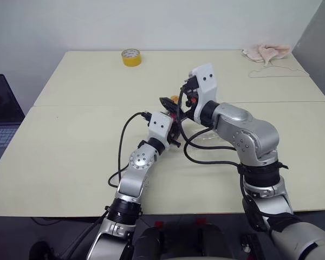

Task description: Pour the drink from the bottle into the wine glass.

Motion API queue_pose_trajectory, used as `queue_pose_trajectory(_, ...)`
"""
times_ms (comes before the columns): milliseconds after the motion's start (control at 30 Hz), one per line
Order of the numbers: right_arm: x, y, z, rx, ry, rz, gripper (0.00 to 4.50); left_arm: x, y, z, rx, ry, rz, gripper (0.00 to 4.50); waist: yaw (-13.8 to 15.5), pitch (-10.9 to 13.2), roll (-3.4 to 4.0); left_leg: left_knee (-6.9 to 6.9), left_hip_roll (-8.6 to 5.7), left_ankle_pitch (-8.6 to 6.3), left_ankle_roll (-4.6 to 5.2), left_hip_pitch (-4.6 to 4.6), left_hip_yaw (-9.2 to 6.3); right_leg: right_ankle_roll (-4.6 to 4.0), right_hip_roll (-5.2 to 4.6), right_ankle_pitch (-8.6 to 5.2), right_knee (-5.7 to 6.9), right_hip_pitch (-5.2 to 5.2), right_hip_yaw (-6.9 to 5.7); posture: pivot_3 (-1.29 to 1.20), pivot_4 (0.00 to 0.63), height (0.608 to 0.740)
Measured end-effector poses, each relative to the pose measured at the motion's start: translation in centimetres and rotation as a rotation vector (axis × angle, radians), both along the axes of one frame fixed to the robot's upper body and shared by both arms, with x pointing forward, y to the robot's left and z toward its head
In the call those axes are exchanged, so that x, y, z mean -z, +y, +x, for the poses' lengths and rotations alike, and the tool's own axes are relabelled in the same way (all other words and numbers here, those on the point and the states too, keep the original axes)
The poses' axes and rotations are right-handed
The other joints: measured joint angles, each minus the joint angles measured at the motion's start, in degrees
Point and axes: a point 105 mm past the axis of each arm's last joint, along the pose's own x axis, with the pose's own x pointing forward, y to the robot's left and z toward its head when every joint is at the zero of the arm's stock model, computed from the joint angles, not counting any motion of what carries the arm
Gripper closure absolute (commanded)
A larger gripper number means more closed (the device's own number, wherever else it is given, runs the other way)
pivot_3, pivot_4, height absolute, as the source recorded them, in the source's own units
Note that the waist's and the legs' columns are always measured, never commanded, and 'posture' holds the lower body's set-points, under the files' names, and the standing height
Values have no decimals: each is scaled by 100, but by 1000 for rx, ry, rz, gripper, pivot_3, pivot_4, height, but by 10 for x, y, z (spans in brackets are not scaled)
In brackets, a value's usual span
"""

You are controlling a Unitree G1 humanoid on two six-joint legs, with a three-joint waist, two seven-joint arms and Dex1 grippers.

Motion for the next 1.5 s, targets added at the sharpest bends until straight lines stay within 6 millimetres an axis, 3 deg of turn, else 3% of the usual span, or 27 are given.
queue_pose_trajectory(1033,5,-23,-5,-24,-23,-3,0,5,-8,0,30,15,18,3584,-15,0,0,-1,0,0,0,0,1,0,0,0,-1,0,0,0,150,740)
queue_pose_trajectory(1500,17,-36,-14,-45,69,110,0,7,-8,1,29,23,22,3584,-16,0,0,-1,0,0,0,0,1,0,1,0,0,1,0,0,150,740)
